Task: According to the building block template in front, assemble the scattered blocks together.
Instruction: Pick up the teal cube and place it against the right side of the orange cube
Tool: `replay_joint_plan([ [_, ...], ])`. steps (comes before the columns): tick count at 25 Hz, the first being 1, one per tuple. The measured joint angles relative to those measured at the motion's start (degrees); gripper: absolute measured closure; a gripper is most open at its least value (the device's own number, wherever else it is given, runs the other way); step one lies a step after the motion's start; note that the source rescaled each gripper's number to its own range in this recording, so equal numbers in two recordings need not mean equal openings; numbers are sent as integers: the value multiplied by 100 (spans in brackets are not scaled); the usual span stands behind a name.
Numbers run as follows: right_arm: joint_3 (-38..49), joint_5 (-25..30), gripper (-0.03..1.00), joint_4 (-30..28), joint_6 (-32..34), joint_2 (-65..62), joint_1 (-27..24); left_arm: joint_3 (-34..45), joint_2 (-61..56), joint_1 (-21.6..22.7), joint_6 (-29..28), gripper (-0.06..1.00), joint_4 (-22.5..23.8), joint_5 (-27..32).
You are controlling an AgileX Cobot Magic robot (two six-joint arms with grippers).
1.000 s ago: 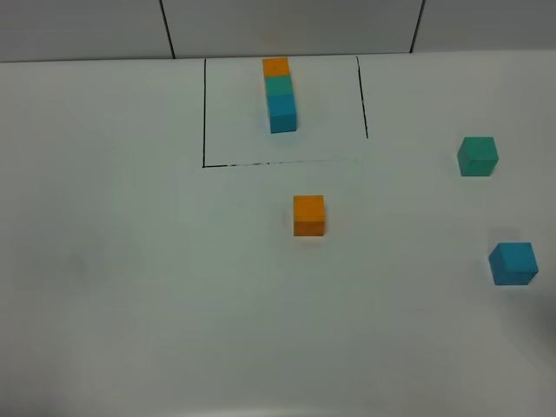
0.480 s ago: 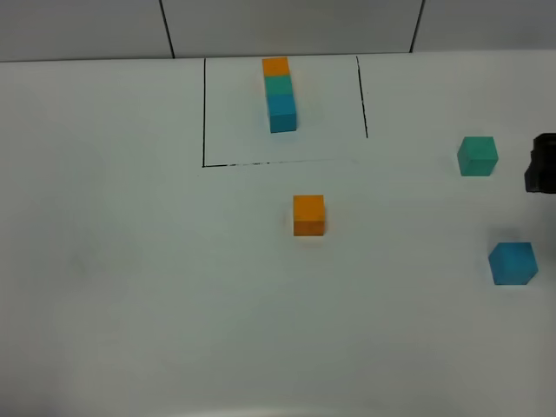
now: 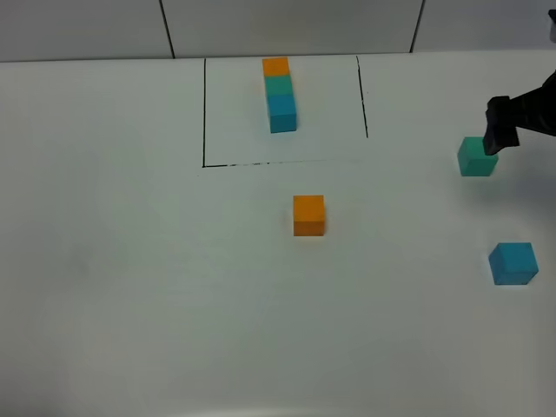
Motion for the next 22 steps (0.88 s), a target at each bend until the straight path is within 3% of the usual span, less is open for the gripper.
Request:
replay_joint_plan([
  [22, -1422, -140, 0, 247, -449, 1908, 0, 0, 0, 0, -5, 21, 0, 0],
])
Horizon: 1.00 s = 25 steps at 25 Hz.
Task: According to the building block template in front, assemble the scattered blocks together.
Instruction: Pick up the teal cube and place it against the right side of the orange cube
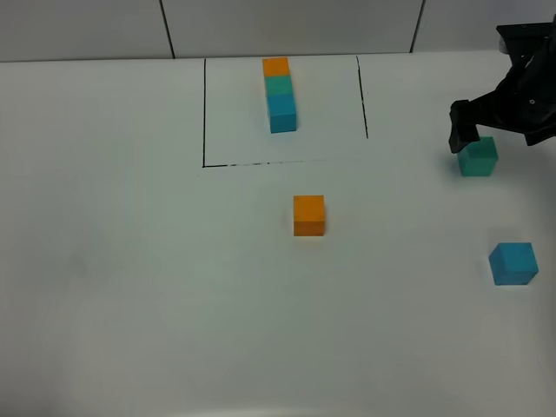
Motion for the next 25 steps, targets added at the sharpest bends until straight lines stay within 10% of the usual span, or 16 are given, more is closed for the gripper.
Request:
replay_joint_plan([
  [14, -644, -13, 12, 9, 23, 969, -17, 0, 0, 0, 0, 21, 0, 0],
  [18, -685, 64, 41, -80, 118, 988, -22, 0, 0, 0, 0, 21, 0, 0],
  [21, -695, 175, 89, -197, 184, 988, -22, 0, 0, 0, 0, 21, 0, 0],
  [25, -960, 707, 95, -267, 80, 988, -16, 0, 0, 0, 0, 21, 0, 0],
])
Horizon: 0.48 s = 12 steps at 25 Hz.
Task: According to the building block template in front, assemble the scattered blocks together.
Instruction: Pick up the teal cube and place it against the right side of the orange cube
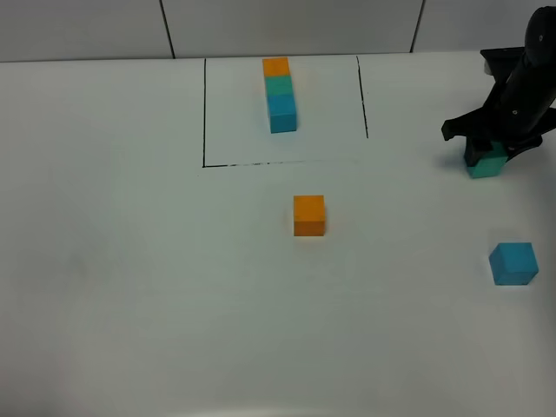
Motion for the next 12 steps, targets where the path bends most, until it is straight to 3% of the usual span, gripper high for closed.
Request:
replay_joint_plan([
  [6, -332, 864, 95, -88, -1221, -359, 225, 0, 0, 0, 0, 21, 0, 0],
  [12, -339, 1407, 95, -57, -2862, -703, 1175, 0, 0, 0, 6, 21, 0, 0],
])
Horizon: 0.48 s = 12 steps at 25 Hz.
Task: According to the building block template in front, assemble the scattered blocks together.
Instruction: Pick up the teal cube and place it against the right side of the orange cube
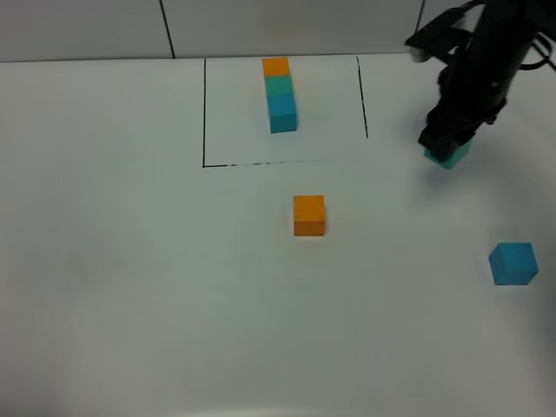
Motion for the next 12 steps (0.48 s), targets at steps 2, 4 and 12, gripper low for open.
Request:
replay_joint_plan([
  [2, 0, 21, 95, -99, -386, 5, 396, 0, 0, 0, 0, 21, 0, 0],
  [4, 0, 34, 95, -251, -758, 36, 691, 0, 0, 0, 0, 21, 0, 0],
  [12, 299, -298, 95, -398, -1664, 222, 1127, 0, 0, 0, 0, 21, 0, 0],
])
